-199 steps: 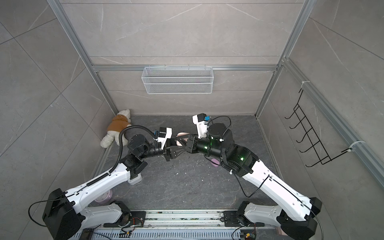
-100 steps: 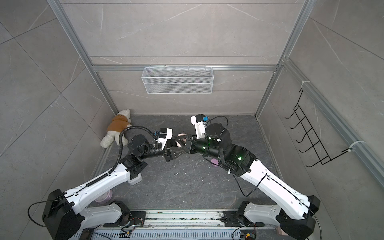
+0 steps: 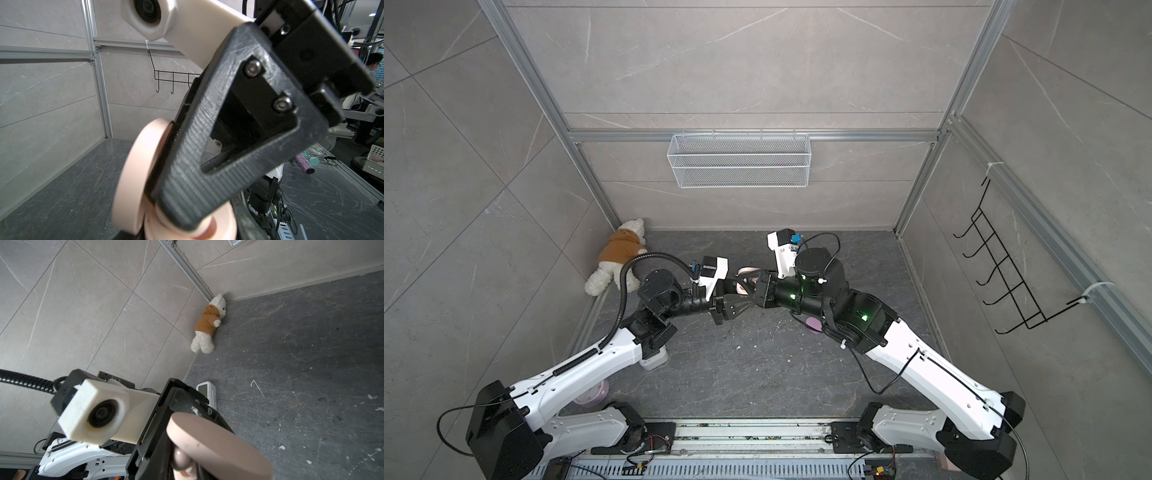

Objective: Insert the wireless bluetooth earbuds into the charging case
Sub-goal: 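Lower the earbud into the empty case slot and open the right gripper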

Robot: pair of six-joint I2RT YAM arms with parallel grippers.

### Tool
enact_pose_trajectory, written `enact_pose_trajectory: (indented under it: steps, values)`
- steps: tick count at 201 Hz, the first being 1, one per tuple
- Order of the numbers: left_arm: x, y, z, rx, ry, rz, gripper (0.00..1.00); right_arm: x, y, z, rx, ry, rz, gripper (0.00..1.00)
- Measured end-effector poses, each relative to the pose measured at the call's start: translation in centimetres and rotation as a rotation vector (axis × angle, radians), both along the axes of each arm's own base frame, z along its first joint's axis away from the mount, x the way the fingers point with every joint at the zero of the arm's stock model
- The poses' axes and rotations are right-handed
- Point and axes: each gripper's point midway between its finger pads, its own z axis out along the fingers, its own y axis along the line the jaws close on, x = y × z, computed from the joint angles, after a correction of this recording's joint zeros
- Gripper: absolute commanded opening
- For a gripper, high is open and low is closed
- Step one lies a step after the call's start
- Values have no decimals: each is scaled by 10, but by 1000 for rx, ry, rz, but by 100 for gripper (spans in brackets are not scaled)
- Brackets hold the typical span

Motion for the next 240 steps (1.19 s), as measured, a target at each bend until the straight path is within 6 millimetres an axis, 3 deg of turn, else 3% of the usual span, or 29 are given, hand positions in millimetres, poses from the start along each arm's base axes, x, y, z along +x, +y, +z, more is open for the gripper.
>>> enact_pose_trajectory:
  steps: [240]
  values:
    - [-1,2,4,-7,-31,9,0,-20,-7,6,-51,34,41,32]
